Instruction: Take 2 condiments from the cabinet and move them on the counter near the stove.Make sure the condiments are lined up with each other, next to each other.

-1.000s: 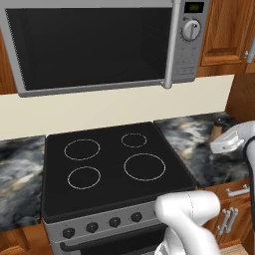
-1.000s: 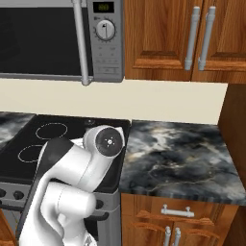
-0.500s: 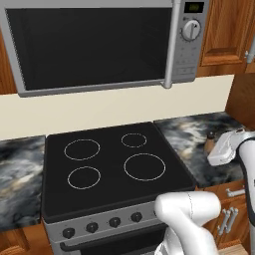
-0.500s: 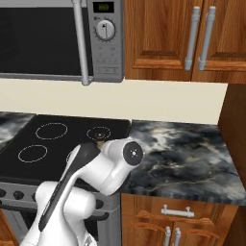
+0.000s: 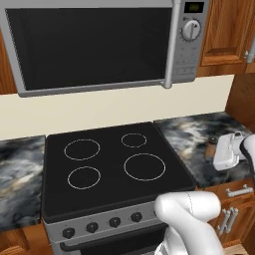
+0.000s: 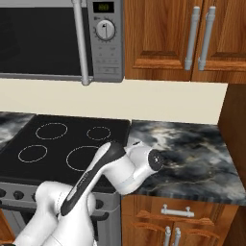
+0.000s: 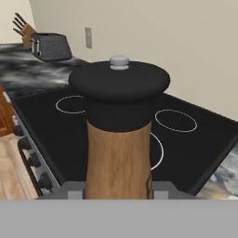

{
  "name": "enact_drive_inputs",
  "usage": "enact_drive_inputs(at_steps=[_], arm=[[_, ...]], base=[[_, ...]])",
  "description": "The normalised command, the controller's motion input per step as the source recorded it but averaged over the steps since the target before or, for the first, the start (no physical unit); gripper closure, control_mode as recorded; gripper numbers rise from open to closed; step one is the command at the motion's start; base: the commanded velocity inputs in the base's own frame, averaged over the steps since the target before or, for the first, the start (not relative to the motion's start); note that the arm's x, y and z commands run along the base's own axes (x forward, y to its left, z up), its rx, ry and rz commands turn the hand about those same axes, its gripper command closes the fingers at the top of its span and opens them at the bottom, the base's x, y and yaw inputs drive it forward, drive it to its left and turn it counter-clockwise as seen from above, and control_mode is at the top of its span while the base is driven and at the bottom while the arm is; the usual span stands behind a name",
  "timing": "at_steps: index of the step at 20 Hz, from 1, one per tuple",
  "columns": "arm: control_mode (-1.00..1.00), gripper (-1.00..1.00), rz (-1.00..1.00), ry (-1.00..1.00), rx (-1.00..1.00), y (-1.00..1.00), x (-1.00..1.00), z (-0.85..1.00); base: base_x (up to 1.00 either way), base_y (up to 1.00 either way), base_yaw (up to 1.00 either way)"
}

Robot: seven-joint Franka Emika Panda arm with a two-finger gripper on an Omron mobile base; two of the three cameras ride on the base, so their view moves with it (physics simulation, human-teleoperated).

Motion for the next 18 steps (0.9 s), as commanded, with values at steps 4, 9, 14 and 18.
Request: enact_drive_inputs(at_steps=[4,9,14,18], arm=[[-1.0,1.0,0.05,0.0,0.0,-0.27,0.36,-0.22],[-1.0,1.0,0.06,0.0,0.0,-0.29,0.38,-0.39],[-1.0,1.0,0.07,-0.01,0.0,-0.26,0.31,-0.49],[-1.0,1.0,0.09,-0.01,0.0,-0.1,0.2,-0.35]], base=[[0.0,0.0,0.0],[0.0,0.0,0.0],[0.0,0.0,0.0],[0.0,0.0,0.0]])
